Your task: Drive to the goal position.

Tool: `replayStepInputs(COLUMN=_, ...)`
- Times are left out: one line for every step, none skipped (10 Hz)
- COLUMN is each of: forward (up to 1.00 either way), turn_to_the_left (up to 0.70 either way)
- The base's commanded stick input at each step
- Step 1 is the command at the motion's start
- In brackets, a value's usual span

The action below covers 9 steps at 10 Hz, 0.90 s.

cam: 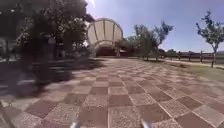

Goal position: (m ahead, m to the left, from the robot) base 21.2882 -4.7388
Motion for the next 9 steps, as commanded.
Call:
replayStepInputs(forward=0.7, turn_to_the_left=0.0)
replayStepInputs(forward=0.7, turn_to_the_left=0.0)
replayStepInputs(forward=0.7, turn_to_the_left=0.0)
replayStepInputs(forward=0.7, turn_to_the_left=0.0)
replayStepInputs(forward=0.7, turn_to_the_left=0.0)
replayStepInputs(forward=0.7, turn_to_the_left=0.0)
replayStepInputs(forward=0.7, turn_to_the_left=0.0)
replayStepInputs(forward=0.7, turn_to_the_left=0.0)
replayStepInputs(forward=0.7, turn_to_the_left=0.0)
